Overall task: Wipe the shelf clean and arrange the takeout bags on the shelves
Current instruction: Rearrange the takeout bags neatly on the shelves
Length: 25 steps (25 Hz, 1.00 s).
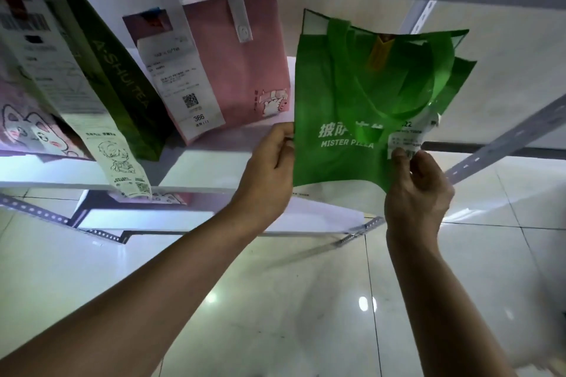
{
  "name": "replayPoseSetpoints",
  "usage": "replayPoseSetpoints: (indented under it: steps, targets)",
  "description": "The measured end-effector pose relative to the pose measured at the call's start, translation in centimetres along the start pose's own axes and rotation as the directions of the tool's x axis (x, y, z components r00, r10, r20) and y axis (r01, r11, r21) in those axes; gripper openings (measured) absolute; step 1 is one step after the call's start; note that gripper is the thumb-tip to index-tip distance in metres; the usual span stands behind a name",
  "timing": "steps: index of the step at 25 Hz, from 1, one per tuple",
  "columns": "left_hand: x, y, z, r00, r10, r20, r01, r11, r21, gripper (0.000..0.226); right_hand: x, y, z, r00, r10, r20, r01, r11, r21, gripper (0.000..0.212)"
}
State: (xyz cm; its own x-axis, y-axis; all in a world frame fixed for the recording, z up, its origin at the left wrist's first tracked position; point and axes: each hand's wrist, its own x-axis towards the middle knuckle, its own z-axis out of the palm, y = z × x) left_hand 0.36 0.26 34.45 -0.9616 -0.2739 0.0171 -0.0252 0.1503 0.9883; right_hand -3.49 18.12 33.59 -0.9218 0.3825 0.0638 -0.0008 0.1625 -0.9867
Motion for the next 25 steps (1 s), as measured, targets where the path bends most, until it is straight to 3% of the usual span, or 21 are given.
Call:
replayPoseSetpoints:
  steps: [9, 17, 25]
  targets:
    - [-12.1, -0.2, -3.0, 0.997, -0.063, 0.054, 0.060, 0.997, 0.053, 0.030, -10.2, 0.5, -4.6, 0.987, 0.139, 0.075, -0.149, 0.980, 0.133, 0.013]
    - [-18.9, -5.3, -9.0, 0.972, -0.236, 0.010, 0.235, 0.969, 0.081, 0.027, -21.0, 3.9, -2.7, 0.978, 0.185, 0.101, -0.199, 0.967, 0.159, 0.020]
    - [-22.1, -9.5, -15.6, 0.962, -0.272, -0.031, 0.272, 0.962, -0.008, 0.027, -28.0, 5.3, 0.8, 0.959, 0.221, 0.177, -0.230, 0.973, 0.034, 0.023]
